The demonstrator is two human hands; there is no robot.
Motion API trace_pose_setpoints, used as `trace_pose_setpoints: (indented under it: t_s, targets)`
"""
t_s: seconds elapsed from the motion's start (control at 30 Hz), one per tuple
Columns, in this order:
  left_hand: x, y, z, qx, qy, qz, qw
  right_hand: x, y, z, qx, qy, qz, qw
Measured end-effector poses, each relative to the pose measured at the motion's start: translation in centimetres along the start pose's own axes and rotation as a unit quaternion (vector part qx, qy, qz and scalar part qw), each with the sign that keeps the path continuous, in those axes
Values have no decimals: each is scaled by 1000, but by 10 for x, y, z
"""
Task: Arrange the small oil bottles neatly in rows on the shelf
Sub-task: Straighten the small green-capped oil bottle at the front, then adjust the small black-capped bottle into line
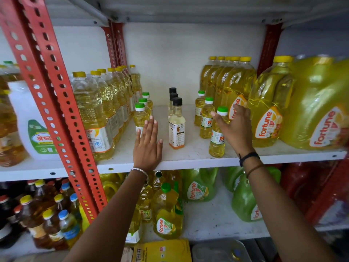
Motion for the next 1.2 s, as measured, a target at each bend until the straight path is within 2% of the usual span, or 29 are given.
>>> trace_pose_setpoints:
  t_s: [0.1, 0.17, 0.27, 0.43, 0.5, 0.57, 0.8, 1.2]
  targets:
    - [-4, 11, -8, 4, 1, 25, 1000, -6, 27, -17, -90, -134, 57, 985]
    - [-7, 16, -10, 18, 2, 32, 999, 1, 47, -28, -142, -130, 84, 978]
    - [-9, 22, -11, 21, 4, 33, 999, 32, 68, -31, -159, -9, 124, 979]
    - [-7, 23, -12, 20, 3, 33, 999, 91, 72, -6, -28, 194, 87, 977]
    - [-8, 24, -12, 21, -1, 32, 999, 108, 68, 0, 5, 251, 52, 967]
    - [-7, 24, -13, 23, -2, 30, 999, 116, 65, 2, 22, 270, 45, 962]
    - [-7, 23, -13, 28, 9, 19, 999, 114, 59, 4, 19, 240, 69, 968]
    - [-6, 22, -14, 26, 15, 18, 999, 105, 64, 0, -6, 103, -32, 994]
Point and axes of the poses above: each hand's wrist, its own z-axis towards the middle knuckle, its own x-axis out of the palm, y = z × x, the point moved 3 cm from there along z, towards the middle knuckle, and after that the axes turned 13 degrees about x, right-handed, at the moved point
